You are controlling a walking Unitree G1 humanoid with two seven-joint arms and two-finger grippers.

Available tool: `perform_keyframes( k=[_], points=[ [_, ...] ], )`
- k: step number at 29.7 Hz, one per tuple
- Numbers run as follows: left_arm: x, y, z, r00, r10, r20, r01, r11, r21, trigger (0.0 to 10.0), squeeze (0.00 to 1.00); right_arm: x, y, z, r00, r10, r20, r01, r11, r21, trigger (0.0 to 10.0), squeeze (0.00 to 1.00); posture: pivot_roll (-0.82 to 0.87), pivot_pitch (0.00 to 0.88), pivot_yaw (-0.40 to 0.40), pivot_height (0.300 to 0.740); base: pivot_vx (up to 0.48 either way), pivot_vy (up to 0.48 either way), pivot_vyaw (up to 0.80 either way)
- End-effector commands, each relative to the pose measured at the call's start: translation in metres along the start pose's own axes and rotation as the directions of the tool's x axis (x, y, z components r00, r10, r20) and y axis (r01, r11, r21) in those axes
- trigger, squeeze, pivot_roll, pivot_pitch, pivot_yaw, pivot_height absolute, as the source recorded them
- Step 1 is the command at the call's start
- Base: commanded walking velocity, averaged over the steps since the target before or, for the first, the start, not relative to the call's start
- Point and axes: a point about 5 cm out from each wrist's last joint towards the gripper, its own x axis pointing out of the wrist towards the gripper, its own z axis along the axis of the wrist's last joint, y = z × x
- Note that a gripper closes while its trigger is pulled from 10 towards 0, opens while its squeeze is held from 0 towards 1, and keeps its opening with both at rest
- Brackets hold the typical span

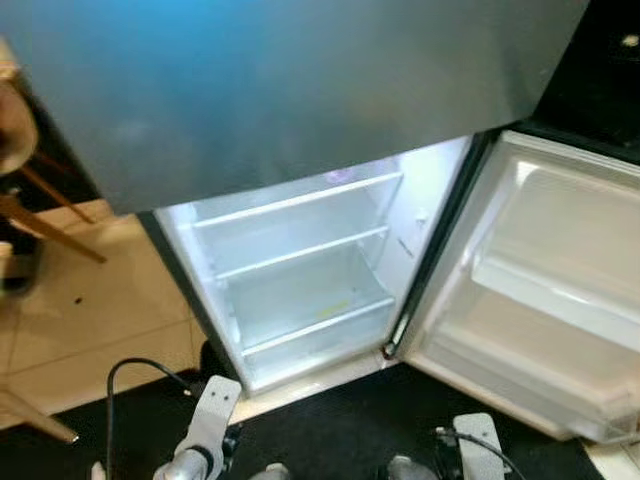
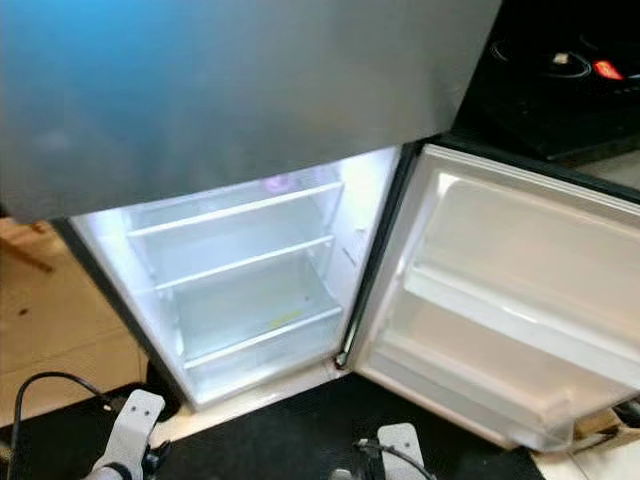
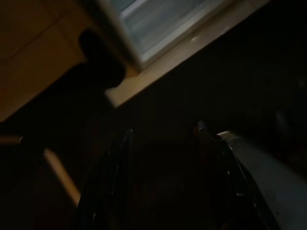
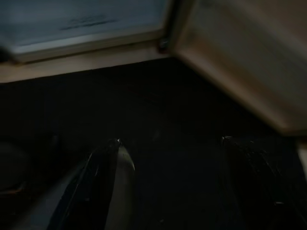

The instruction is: Restocking fridge

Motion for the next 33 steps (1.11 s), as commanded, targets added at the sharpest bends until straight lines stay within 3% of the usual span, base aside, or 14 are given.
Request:
perform_keyframes(
  k=[1,8,33],
  points=[
    [-0.0025,0.0032,-0.0062,1.000,0.005,-0.022,-0.005,1.000,0.006,10.0,0.00,-0.0039,-0.0020,-0.0104,0.999,-0.007,-0.035,0.007,1.000,0.002,10.0,0.00,-0.08,0.143,0.006,0.727,-0.270,0.000,0.00],
    [-0.0023,0.0029,-0.0058,1.000,0.004,-0.021,-0.004,1.000,0.005,10.0,0.00,-0.0042,-0.0020,-0.0110,0.999,-0.008,-0.036,0.008,1.000,0.003,10.0,0.00,-0.08,0.145,0.006,0.727,-0.254,0.000,0.00],
    [-0.0016,0.0032,-0.0045,1.000,0.003,-0.021,-0.003,1.000,-0.005,10.0,0.00,-0.0048,-0.0014,-0.0119,0.999,-0.009,-0.035,0.010,1.000,0.006,10.0,0.00,-0.08,0.150,0.006,0.727,0.000,0.000,0.00]
  ],
)
